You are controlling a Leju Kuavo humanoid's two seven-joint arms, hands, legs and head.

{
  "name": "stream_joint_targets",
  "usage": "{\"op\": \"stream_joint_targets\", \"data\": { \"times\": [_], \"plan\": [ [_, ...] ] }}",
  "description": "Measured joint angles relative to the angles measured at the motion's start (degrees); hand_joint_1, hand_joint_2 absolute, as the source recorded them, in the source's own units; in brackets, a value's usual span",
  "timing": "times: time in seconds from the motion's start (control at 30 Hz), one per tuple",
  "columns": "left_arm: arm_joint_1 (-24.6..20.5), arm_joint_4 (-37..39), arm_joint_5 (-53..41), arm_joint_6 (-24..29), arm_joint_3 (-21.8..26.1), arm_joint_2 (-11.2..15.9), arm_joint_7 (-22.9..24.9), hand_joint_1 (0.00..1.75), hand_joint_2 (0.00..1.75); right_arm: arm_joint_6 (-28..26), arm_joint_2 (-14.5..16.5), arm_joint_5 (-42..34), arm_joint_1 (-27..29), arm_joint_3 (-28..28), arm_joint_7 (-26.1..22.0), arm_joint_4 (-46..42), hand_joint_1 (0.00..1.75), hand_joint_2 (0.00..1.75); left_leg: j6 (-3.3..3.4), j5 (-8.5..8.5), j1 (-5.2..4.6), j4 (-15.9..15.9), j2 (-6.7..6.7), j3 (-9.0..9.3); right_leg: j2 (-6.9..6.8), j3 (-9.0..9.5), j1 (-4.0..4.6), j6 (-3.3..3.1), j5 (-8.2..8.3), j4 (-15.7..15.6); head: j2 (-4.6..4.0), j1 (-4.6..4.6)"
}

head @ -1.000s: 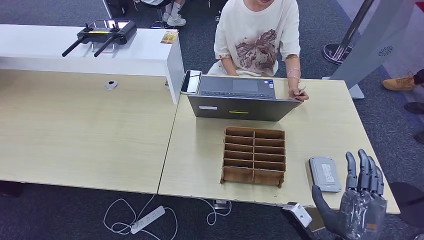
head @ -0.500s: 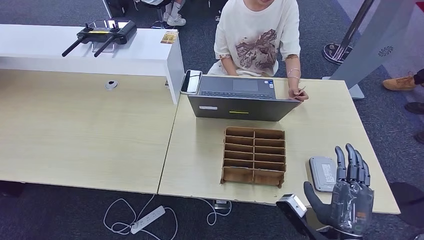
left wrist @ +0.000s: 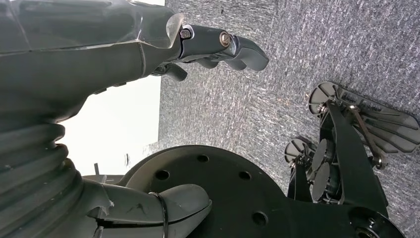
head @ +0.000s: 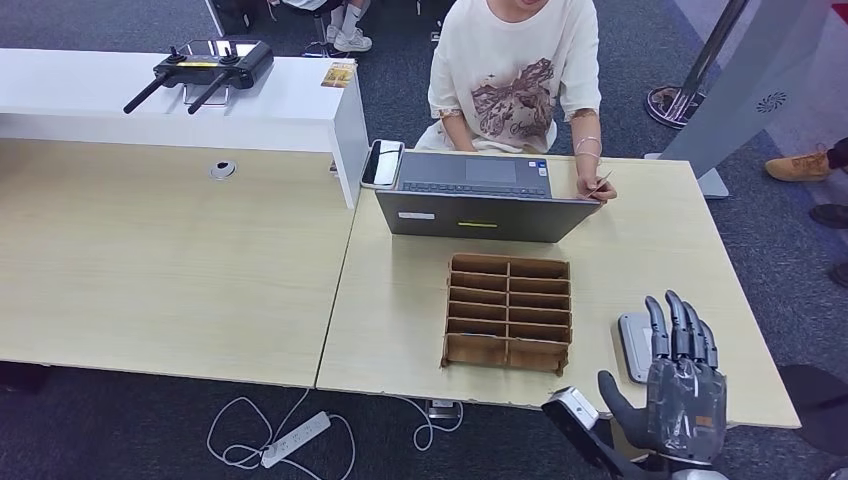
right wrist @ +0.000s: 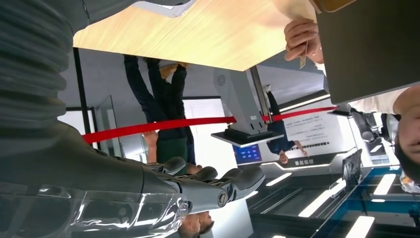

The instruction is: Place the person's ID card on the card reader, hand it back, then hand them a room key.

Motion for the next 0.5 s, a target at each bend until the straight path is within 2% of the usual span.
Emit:
{"op": "stream_joint_targets", "data": {
  "times": [0.5],
  "plan": [
    [0.01,0.01,-0.19,-0.14,-0.02,0.00,-0.12,0.00,1.75,4.23,-0.16,0.82,1.50,0.01,1.59,-1.13,0.00,1.75,0.00,0.00,0.00,0.00,0.01,0.00,0.01,0.00,0.00,0.00,0.00,0.00,0.00,0.00]
  ]
}}
